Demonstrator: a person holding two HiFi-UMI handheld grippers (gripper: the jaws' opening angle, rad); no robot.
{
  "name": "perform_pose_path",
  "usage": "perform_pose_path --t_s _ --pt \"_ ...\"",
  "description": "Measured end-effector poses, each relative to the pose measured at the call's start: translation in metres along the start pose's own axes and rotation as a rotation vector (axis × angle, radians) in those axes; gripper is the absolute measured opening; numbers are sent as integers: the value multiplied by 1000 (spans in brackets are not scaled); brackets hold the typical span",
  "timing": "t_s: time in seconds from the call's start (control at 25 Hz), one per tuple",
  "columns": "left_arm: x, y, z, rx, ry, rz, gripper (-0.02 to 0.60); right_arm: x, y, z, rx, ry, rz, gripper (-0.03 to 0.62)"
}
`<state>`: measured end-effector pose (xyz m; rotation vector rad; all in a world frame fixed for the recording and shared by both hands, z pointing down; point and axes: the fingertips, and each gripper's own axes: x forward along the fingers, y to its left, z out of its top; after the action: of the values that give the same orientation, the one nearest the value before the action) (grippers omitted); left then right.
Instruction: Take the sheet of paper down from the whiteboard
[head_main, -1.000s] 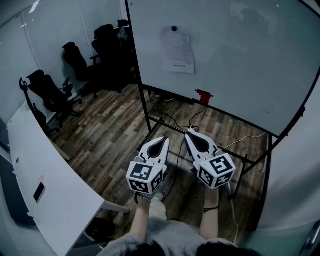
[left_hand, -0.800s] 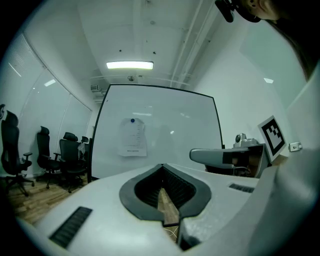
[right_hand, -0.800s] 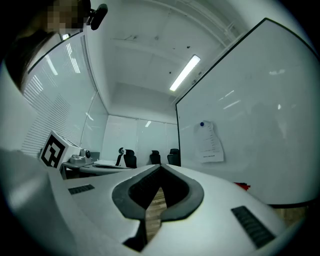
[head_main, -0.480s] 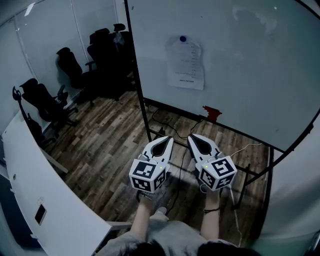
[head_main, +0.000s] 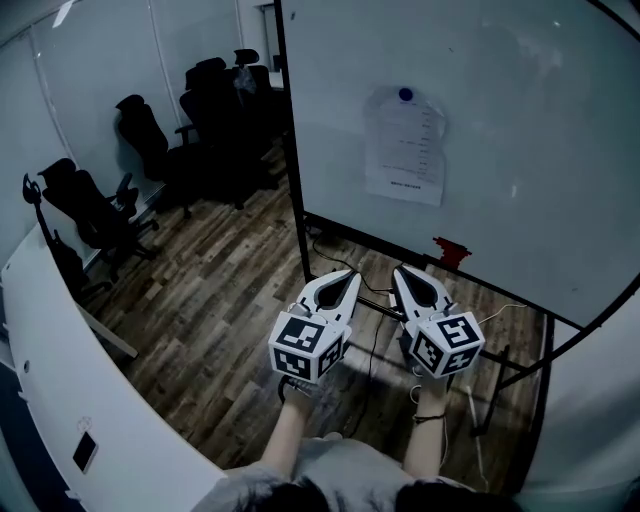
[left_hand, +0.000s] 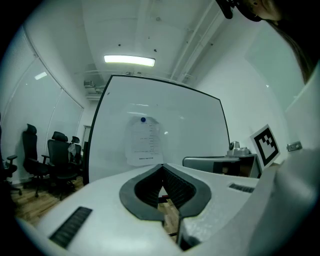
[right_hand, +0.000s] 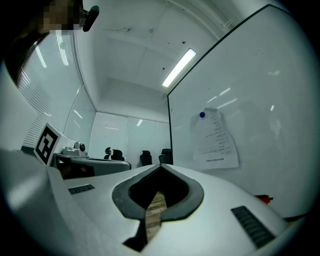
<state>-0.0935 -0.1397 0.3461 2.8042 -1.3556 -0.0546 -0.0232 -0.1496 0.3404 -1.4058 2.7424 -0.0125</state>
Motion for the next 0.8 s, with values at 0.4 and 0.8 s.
perform_pose_path --t_s 0.4,0.8 --pt "30 47 -12 -49 0 27 5 36 -37 -4 -48 28 -50 0" --pt "109 18 -8 -53 -6 7 5 42 -102 13 -82 26 -11 0"
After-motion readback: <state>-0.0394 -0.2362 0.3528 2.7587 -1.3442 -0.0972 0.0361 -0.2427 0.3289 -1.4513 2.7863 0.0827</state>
